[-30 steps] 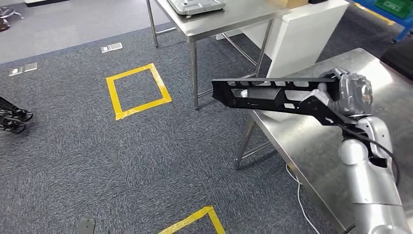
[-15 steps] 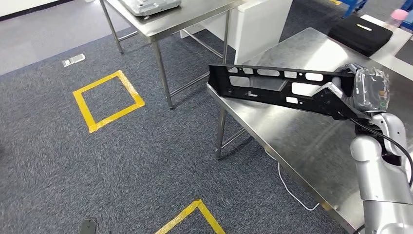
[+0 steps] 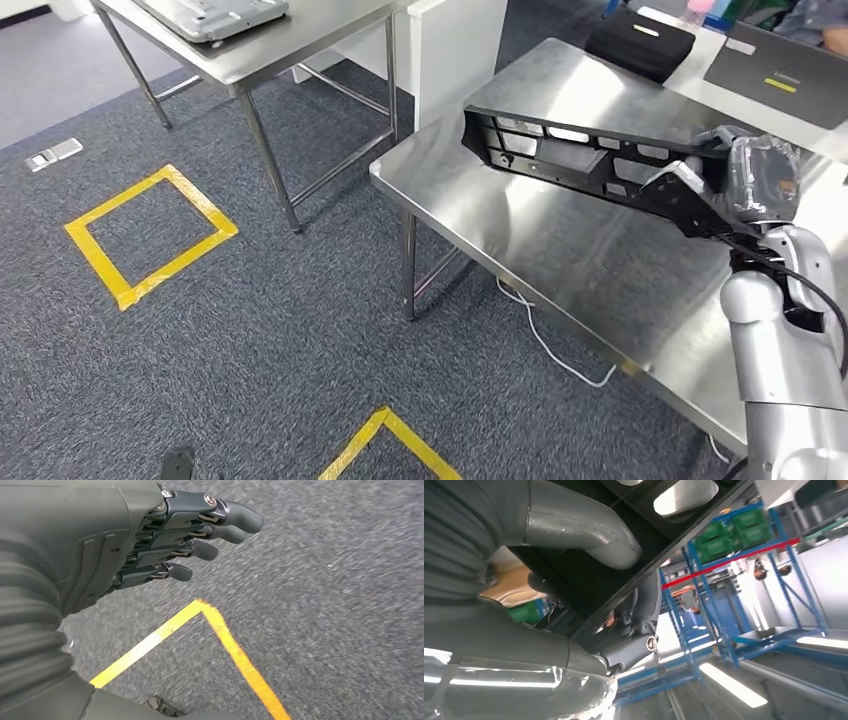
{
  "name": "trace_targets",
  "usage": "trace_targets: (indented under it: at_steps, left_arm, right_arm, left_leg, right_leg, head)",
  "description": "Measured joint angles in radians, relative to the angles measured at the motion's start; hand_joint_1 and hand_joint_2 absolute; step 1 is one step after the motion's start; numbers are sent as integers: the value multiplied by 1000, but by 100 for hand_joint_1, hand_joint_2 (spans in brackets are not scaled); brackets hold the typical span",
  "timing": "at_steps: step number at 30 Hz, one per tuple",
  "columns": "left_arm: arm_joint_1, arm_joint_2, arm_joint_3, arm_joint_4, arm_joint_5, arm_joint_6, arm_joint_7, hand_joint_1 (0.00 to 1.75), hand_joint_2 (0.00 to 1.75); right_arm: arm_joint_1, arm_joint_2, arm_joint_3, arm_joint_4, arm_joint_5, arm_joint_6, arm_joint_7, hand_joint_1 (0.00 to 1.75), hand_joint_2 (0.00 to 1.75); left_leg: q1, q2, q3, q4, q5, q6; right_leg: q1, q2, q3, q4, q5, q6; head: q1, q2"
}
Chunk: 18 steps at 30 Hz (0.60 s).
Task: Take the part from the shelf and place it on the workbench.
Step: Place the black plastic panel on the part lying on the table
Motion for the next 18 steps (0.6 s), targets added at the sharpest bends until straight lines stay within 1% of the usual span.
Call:
trace_targets:
  at_steps: [1,2,3,4,5,6,7,8,9,10,11,12,13,14,15,16,17,18]
  left_arm:
    - [-1,0,0,0,0,-1,0,0,175]
    - [-1,1,0,0,0,-1,-1,0,175]
    - [-1,1,0,0,0,-1,-1,0,175]
    - [0,1,0,0,1,-1,-1,0,175]
    - [0,1,0,0,1,-1,-1,0,175]
    - [-1,0,0,0,1,-2,-1,0,175]
    - [-1,0,0,0,1,-4,-1,0,175]
    - [-2,-1,0,0,-1,-5,-1,0,175]
    - [-4,-1,0,0,-3,-6,0,0,175]
    - [-5,-1,0,0,-6,-6,1,0,175]
    - [-7,-2,-1,0,-9,-4,3,0,175]
    - [-9,-3,-1,0,-12,-3,6,0,175]
    - [-9,-4,-1,0,-14,-1,8,0,175]
    - [-9,-4,-2,0,-16,1,10,0,175]
    - [-8,-5,-2,0,-17,1,11,0,175]
    - [-6,-6,-1,0,-15,1,11,0,175]
    - [-4,-6,-1,0,-13,1,9,0,175]
    - [0,-6,-1,0,-10,1,5,0,175]
  right_arm:
    - [0,-2,-1,2,-2,0,-1,171,175]
    - [1,-2,-2,5,-2,0,-2,171,175]
    - [5,-2,-2,8,-3,0,-2,171,175]
    - [9,-2,-2,11,-3,0,-3,171,175]
    - [12,-2,-2,14,-3,0,-3,171,175]
    - [14,-2,-2,17,-2,-1,-3,171,175]
    - [13,-2,-2,20,-2,-2,-3,171,175]
    - [11,-3,-3,22,-1,-6,-2,171,175]
    - [9,-3,-3,25,3,-13,-1,171,175]
    - [6,-4,-4,29,8,-23,2,171,175]
    - [4,-6,-7,37,14,-32,8,171,175]
    - [0,-10,-10,51,24,-39,15,171,175]
    - [-10,-15,-13,70,36,-40,22,171,175]
    - [-27,-22,-16,95,50,-38,28,171,175]
    - [-54,-28,-17,129,67,-34,32,171,175]
    - [-86,-34,-15,170,86,-29,34,171,175]
    - [-120,-38,-12,213,102,-25,34,171,175]
    - [-151,-41,-8,257,115,-22,34,171,175]
  left_leg:
    - [-2,13,-2,-4,5,7]
    - [-5,26,-5,-5,8,11]
    - [-8,40,-9,-5,9,13]
    - [-10,55,-13,-5,10,14]
    - [-11,69,-15,-5,12,14]
    - [-11,83,-17,-5,13,13]
    - [-12,96,-17,-5,13,11]
    - [-14,106,-17,-4,14,8]
    - [-18,116,-18,-3,14,4]
    - [-22,125,-18,-2,14,-1]
    - [-25,133,-18,-2,14,-6]
    - [-27,142,-18,-1,15,-10]
    - [-25,143,-18,2,12,-14]
    - [-22,131,-22,13,2,-19]
    - [-18,108,-34,43,-19,-25]
    - [-15,78,-57,95,-52,-31]
    - [-13,51,-86,163,-90,-35]
    - [-11,37,-116,232,-123,-38]
  right_leg:
    - [-1,-33,-27,54,-26,-6]
    - [0,-51,-61,124,-57,-11]
    - [-1,-58,-91,191,-81,-12]
    - [-1,-60,-107,234,-95,-9]
    - [-1,-62,-103,238,-94,-3]
    - [-1,-68,-75,199,-80,5]
    - [-1,-84,-29,128,-59,12]
    - [1,-108,17,52,-42,15]
    - [6,-127,53,-6,-28,13]
    - [10,-140,73,-39,-20,7]
    - [14,-140,77,-50,-17,-1]
    - [16,-131,77,-50,-12,-8]
    - [9,-123,75,-51,-9,-15]
    - [3,-116,74,-52,-5,-22]
    - [-3,-110,73,-54,-1,-31]
    - [-7,-105,71,-55,2,-39]
    - [-6,-99,68,-54,4,-45]
    - [-4,-93,66,-54,6,-48]
  head:
    - [1,0]
    - [3,0]
    - [4,0]
    - [4,0]
    - [4,0]
    - [4,0]
    - [4,0]
    - [5,0]
    - [5,0]
    - [4,0]
    - [4,0]
    - [2,0]
    - [2,0]
    - [2,0]
    - [1,0]
    - [0,0]
    - [-1,0]
    - [-2,0]
